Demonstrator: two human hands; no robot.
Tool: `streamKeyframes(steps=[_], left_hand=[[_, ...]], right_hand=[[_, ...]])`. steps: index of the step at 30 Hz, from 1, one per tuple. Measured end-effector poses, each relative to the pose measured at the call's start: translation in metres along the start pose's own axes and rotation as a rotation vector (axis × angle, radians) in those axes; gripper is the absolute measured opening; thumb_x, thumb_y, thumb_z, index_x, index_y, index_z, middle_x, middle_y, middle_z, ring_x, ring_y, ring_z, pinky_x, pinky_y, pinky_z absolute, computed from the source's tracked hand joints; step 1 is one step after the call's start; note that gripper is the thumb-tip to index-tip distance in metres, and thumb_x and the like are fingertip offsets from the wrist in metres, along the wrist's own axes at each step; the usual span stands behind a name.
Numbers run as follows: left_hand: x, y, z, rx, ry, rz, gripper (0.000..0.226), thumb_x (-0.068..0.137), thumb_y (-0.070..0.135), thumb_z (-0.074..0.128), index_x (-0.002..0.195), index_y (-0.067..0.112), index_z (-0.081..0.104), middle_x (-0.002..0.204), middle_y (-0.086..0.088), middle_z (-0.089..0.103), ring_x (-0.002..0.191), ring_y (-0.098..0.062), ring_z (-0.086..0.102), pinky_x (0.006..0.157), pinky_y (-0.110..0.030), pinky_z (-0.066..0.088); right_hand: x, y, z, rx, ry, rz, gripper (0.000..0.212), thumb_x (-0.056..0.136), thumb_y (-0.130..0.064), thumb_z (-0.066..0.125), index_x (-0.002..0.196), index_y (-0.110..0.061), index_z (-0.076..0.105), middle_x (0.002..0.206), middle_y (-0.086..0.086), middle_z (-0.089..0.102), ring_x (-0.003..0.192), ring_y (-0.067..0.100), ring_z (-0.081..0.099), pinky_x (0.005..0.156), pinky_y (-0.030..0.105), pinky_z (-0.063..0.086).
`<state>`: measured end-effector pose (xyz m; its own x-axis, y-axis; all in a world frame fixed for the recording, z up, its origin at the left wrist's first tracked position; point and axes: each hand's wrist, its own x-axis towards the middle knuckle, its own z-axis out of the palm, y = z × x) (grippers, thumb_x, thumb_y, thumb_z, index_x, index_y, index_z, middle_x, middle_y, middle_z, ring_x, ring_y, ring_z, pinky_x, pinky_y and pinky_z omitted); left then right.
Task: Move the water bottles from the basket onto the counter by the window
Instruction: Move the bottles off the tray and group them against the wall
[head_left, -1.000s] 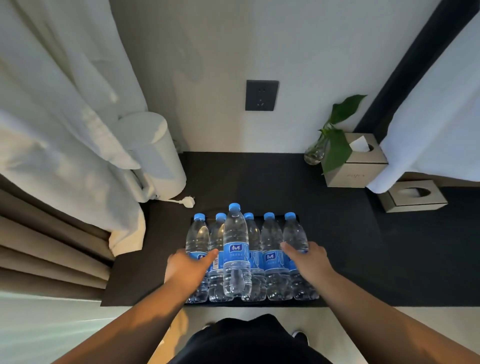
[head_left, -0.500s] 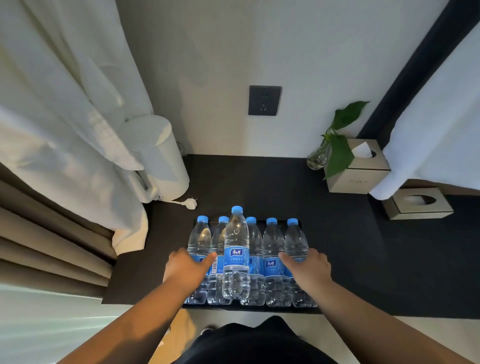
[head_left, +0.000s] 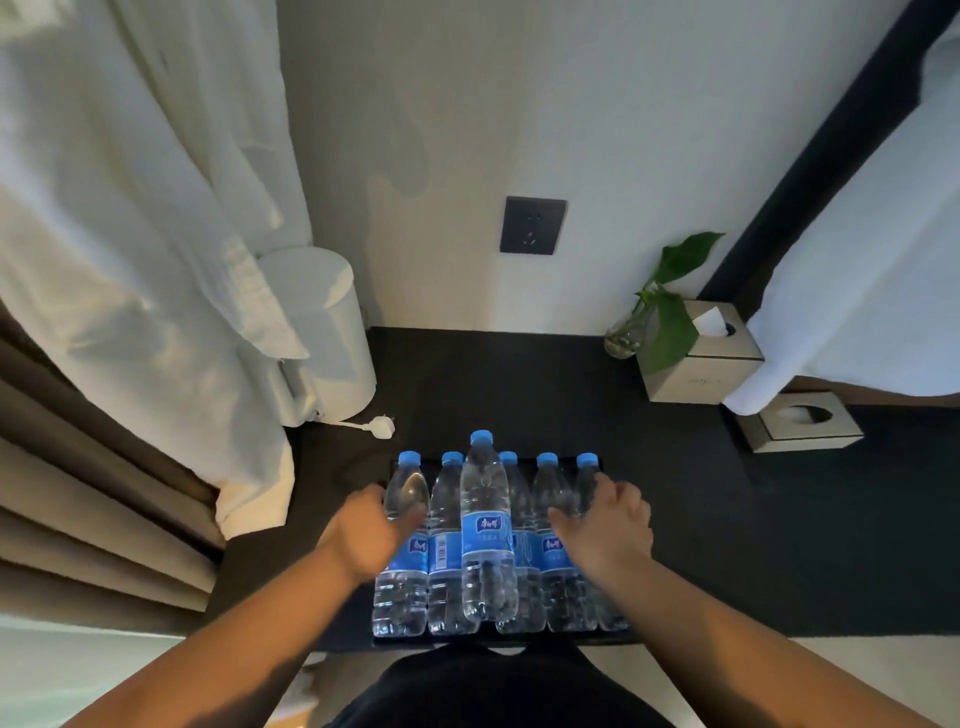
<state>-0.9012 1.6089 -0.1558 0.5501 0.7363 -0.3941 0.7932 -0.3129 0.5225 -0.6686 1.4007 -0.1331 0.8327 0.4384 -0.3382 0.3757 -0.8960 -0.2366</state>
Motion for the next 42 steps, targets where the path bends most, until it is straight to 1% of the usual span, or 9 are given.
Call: streamKeyframes(steps=[5,9,12,15,17,22,30,33,42], left_hand=[[0.025,0.008,-0.015,0.074,0.039,0.025,0.033,0.091,0.056,0.058,0.086,0.024,0.062,0.081,0.003,0.068,0.068,-0.008,0.063,0.052,-0.025,0.037],[0.039,0.016,-0.02,0.172,0.003,0.048,0.037,0.096,0.059,0.049,0.084,0.026,0.06,0.082,0.005,0.062,0.069,-0.006,0.054,0.059,-0.027,0.035],[0.05,0.023,-0.02,0.201,-0.079,-0.01,0.049,0.097,0.064,0.046,0.075,0.021,0.056,0.075,0.001,0.058,0.067,-0.01,0.054,0.056,-0.028,0.033],[0.058,0.03,-0.018,0.131,-0.113,-0.124,0.052,0.094,0.066,0.052,0.081,0.016,0.06,0.076,-0.003,0.059,0.066,-0.013,0.056,0.055,-0.028,0.035],[0.061,0.032,-0.018,0.042,-0.108,-0.185,0.049,0.091,0.062,0.06,0.082,0.014,0.064,0.075,-0.004,0.062,0.066,-0.014,0.06,0.052,-0.027,0.036],[0.062,0.027,-0.024,-0.113,-0.078,-0.213,0.036,0.085,0.051,0.064,0.074,0.016,0.063,0.066,-0.002,0.059,0.06,-0.013,0.06,0.049,-0.027,0.039],[0.051,0.025,-0.053,-0.163,-0.068,0.059,0.032,0.075,0.057,0.064,0.074,0.025,0.068,0.069,0.004,0.067,0.066,-0.01,0.066,0.055,-0.025,0.047],[0.045,0.039,-0.068,-0.126,-0.042,0.117,0.03,0.071,0.059,0.067,0.076,0.03,0.068,0.068,0.007,0.067,0.063,-0.007,0.066,0.054,-0.022,0.046],[0.036,0.088,-0.126,-0.045,0.175,0.208,0.023,0.072,0.051,0.073,0.077,0.03,0.065,0.071,0.009,0.065,0.064,-0.005,0.064,0.052,-0.022,0.048]], right_hand=[[0.0,-0.042,0.005,0.085,-0.018,-0.182,0.039,0.086,-0.06,0.056,0.112,-0.031,0.061,0.126,0.0,0.052,0.125,0.028,0.044,0.104,0.042,0.039],[0.002,-0.07,0.007,0.216,-0.002,-0.188,0.043,0.095,-0.048,0.051,0.131,-0.025,0.059,0.122,0.0,0.061,0.11,0.022,0.057,0.095,0.042,0.05],[0.003,-0.088,0.006,0.275,-0.075,-0.155,0.042,0.095,-0.054,0.044,0.125,-0.028,0.057,0.095,-0.007,0.067,0.084,0.015,0.064,0.065,0.034,0.051],[0.006,-0.109,0.004,0.233,-0.146,-0.151,0.054,0.08,-0.067,0.04,0.107,-0.025,0.059,0.08,-0.004,0.067,0.07,0.016,0.066,0.056,0.032,0.047],[0.009,-0.121,0.007,0.158,-0.163,-0.183,0.057,0.075,-0.071,0.044,0.101,-0.022,0.058,0.081,-0.003,0.065,0.07,0.018,0.066,0.055,0.034,0.05],[0.022,-0.144,0.014,0.103,-0.227,-0.147,0.076,0.079,-0.066,0.057,0.139,-0.02,0.046,0.114,0.001,0.065,0.087,0.019,0.065,0.06,0.032,0.049],[0.027,-0.141,-0.013,0.252,-0.193,-0.166,0.031,0.084,-0.046,0.061,0.072,-0.018,0.055,0.056,-0.003,0.055,0.049,0.014,0.055,0.047,0.027,0.04],[0.025,-0.14,-0.03,0.302,-0.181,-0.22,0.03,0.087,-0.047,0.065,0.076,-0.02,0.063,0.06,-0.002,0.065,0.054,0.014,0.063,0.05,0.031,0.05],[0.042,-0.171,-0.101,0.274,-0.041,-0.408,0.02,0.082,-0.051,0.07,0.084,-0.032,0.062,0.079,-0.01,0.066,0.069,0.006,0.064,0.053,0.023,0.045]])
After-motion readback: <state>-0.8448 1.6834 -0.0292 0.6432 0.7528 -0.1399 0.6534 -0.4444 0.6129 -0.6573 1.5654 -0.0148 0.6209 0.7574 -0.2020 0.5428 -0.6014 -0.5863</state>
